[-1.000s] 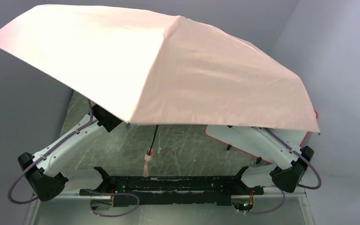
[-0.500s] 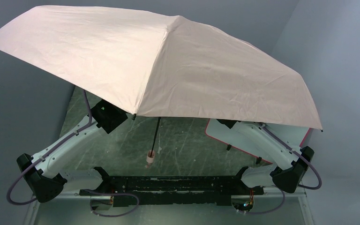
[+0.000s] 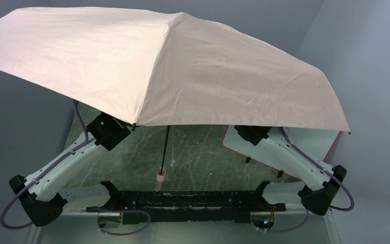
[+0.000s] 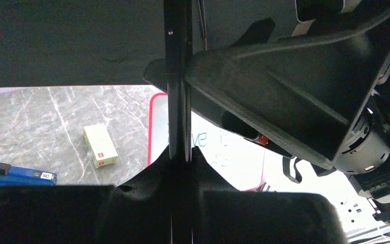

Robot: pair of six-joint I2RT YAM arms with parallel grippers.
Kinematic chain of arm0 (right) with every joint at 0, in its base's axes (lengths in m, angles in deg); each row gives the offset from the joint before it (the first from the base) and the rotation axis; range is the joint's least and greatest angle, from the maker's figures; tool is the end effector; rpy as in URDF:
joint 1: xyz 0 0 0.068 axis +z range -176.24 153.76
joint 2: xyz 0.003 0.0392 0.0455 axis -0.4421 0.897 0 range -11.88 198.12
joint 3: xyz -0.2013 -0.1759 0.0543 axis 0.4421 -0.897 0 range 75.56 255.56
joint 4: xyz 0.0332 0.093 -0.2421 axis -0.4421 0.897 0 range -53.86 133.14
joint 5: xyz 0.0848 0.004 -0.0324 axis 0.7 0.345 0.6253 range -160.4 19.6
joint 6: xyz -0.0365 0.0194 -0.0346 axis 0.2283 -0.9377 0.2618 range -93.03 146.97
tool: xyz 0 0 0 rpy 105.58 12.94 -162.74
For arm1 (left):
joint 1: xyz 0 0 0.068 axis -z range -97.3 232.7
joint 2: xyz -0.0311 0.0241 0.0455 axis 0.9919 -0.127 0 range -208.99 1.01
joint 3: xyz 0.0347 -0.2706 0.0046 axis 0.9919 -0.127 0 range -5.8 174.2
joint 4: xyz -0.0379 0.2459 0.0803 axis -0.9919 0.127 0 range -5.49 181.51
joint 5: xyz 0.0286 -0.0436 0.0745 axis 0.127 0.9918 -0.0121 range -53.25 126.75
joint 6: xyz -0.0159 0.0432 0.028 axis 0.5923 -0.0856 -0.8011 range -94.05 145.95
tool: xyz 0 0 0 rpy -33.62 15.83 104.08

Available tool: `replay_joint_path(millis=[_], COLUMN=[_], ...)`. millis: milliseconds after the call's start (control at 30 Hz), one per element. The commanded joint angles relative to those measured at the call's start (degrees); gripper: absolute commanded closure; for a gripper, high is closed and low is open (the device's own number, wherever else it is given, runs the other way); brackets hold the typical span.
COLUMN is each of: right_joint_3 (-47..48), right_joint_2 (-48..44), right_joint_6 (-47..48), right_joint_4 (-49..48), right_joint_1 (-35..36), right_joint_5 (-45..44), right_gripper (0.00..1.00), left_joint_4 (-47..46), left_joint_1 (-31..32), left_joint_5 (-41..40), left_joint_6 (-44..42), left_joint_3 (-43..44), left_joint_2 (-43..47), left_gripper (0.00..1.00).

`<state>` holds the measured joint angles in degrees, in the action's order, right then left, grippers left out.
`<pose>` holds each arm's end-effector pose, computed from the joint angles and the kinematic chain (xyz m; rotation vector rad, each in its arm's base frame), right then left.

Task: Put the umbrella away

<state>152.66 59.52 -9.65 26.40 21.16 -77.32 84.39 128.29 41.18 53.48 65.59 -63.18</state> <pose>0.1920 0.2024 0.4768 -0.0208 1.3974 1.1623 0.1723 -0.1798 0.4554 0.3081 1.5082 -1.0890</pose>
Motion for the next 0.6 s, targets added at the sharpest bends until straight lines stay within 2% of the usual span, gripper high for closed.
replay_joint_path(millis=[0, 300, 367, 567], right_joint_3=[-3.67, -10.13, -11.72, -14.83], right_joint_2=[-4.07, -9.34, -10.52, -12.09], right_joint_6=[2.92, 5.78, 5.53, 3.26], right_joint_4=[-2.99, 4.78, 5.91, 7.86], right_joint_1=[-0.30, -0.29, -0.33, -0.28], right_joint_5=[-2.90, -6.68, -7.01, -8.32], right_gripper=[0.28, 0.19, 0.18, 0.09], left_joint_4=[-4.17, -3.96, -4.71, -8.50], left_joint_1=[0.12, 0.12, 0.12, 0.12], left_joint_5=[-2.29, -0.74, 0.39, 3.72], left_joint_6=[2.36, 3.34, 2.50, 3.18], left_joint_3=[0.68, 1.36, 1.03, -0.83], left_joint_2=[2.67, 2.41, 2.36, 2.76], left_gripper=[0.95, 0.95, 0.95, 0.95])
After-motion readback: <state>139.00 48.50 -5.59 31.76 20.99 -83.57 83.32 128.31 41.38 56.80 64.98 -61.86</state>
